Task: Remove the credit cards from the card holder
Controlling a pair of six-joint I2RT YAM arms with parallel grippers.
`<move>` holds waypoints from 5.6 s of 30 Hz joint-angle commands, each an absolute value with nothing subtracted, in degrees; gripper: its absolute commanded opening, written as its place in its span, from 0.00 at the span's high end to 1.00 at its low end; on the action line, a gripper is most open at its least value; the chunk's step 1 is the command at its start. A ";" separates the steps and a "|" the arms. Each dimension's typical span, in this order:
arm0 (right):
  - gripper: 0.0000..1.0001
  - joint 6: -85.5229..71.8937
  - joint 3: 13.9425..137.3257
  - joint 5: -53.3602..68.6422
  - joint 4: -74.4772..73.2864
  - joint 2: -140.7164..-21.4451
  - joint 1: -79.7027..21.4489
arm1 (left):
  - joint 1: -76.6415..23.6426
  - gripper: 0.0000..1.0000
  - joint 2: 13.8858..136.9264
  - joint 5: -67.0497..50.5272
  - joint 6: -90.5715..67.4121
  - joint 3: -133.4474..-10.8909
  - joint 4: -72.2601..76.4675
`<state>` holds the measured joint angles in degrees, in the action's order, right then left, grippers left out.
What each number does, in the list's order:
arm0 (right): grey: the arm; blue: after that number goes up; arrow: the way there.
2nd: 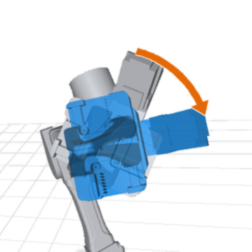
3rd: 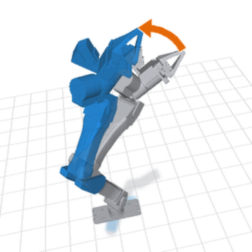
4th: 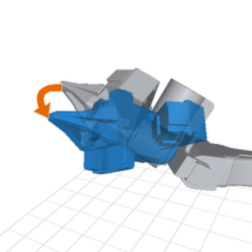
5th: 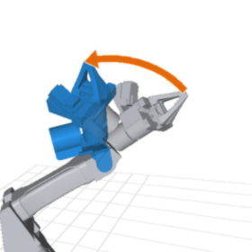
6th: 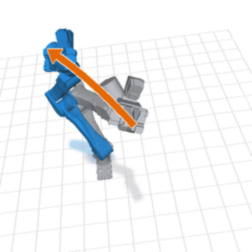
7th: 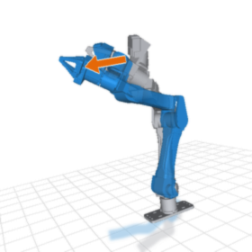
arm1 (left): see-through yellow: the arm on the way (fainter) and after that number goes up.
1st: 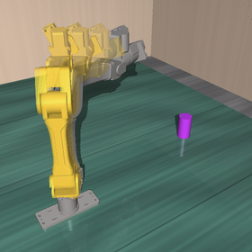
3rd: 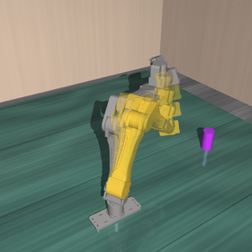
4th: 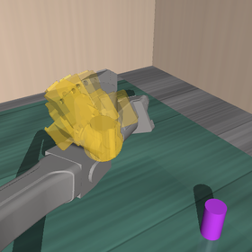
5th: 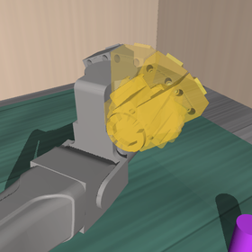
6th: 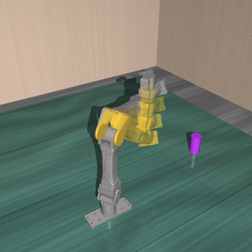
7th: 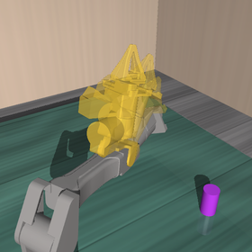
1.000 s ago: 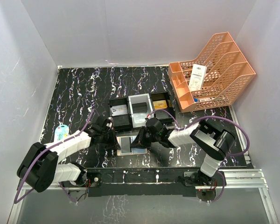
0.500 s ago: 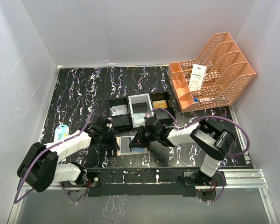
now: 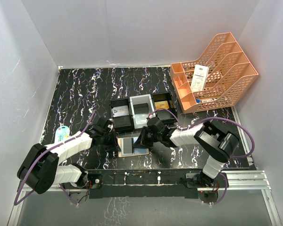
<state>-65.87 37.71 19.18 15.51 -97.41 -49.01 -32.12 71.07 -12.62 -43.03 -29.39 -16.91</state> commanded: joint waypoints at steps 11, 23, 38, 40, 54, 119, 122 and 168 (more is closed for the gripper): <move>1.00 -64.07 36.55 19.93 14.96 -94.50 -47.15 | -32.36 0.91 66.07 -10.45 -41.66 -33.64 -22.80; 1.00 -64.65 36.40 20.63 16.15 -95.51 -47.19 | -32.53 0.68 72.86 -18.64 -41.38 -37.73 -13.88; 1.00 -64.43 36.63 20.30 14.92 -94.59 -46.95 | -32.96 0.81 77.74 -14.95 -43.53 -33.86 -14.45; 1.00 -64.42 36.28 20.74 15.48 -94.32 -46.73 | -33.01 0.81 78.12 -15.30 -43.43 -34.07 -14.50; 1.00 -63.68 34.82 22.02 15.58 -92.28 -44.79 | -33.47 0.82 77.45 -15.85 -41.85 -35.54 -16.72; 0.90 -68.39 36.18 13.41 22.77 -94.39 -50.08 | -36.83 0.93 80.20 -13.27 -41.04 -36.42 -18.01; 0.96 -68.19 35.69 12.92 22.25 -93.52 -50.09 | -36.83 0.93 80.20 -13.27 -41.04 -36.34 -18.04; 1.00 -49.50 37.71 -8.21 1.67 -66.31 -49.82 | -37.17 0.77 68.42 -6.04 -42.74 -39.30 -24.62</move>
